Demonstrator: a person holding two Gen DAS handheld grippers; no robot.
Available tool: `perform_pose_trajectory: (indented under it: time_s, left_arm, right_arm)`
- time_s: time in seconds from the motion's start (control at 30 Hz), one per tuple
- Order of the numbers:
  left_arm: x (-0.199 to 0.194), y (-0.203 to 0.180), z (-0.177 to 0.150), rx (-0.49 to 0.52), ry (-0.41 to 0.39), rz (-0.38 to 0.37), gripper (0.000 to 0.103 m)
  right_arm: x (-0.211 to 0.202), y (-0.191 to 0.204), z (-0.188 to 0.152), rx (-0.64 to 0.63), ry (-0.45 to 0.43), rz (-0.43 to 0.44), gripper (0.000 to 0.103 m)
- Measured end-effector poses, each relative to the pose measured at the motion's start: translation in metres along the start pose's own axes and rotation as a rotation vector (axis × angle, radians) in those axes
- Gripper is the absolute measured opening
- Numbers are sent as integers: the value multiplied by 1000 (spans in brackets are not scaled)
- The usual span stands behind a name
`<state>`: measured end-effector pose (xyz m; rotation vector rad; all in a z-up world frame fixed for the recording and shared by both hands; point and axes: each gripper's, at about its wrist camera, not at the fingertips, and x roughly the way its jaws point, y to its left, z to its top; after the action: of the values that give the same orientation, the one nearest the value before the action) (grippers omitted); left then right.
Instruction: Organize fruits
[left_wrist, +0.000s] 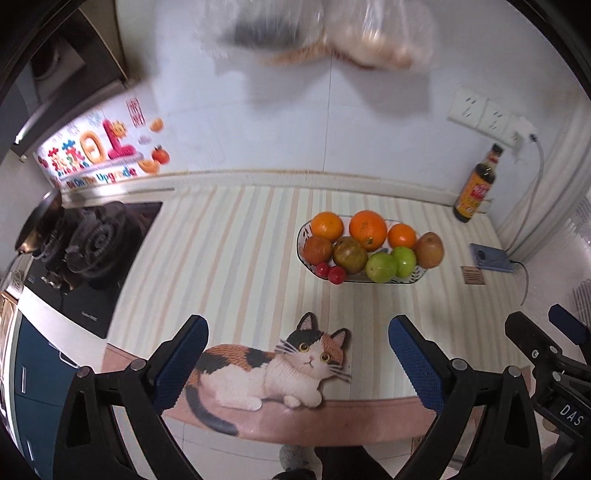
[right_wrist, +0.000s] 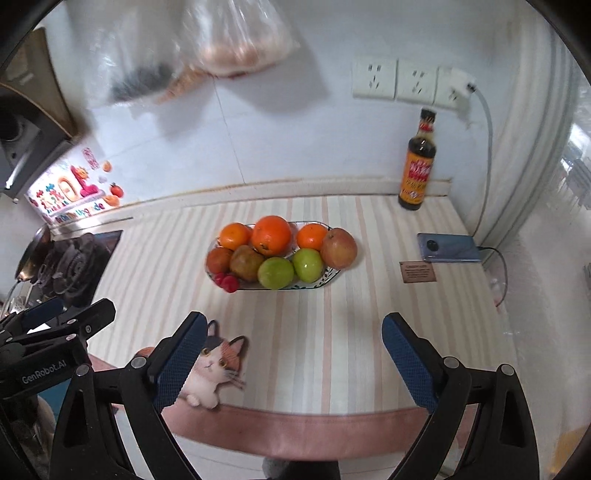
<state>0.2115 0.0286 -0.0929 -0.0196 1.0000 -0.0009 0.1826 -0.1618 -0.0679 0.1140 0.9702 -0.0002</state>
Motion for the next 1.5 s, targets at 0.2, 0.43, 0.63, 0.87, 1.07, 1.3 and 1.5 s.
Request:
perform_pose_trajectory:
  time_s: [0.2, 0.43, 0.63, 0.87, 1.07, 1.3, 1.5]
  left_arm:
    - [-63, 10, -27, 21, -64, -15, 100]
    - [-121, 10, -60, 36, -128, -32, 100]
    - [-151, 4, -80, 37, -158, -32, 100]
    - [-157, -3, -91, 28, -154, -27, 100]
    - [-148, -7, -82, 21, -144, -1, 103]
    - [-126, -11, -61, 12, -139, 33, 103]
    - [-104, -10, -46, 0, -114, 47, 103]
  right_arm:
    - [-65, 14, -28, 6, -52, -11, 98]
    - [-149, 19, -64, -12, -122, -10, 99]
    - [-189, 11, -83, -20, -147, 6, 100]
    - [-198, -5, -95, 0, -125, 42, 100]
    - [-182, -19, -85, 9, -112, 41, 103]
    - [-152, -17, -56, -7, -111, 30, 103]
    - [-121, -14, -34, -22, -85, 13, 103]
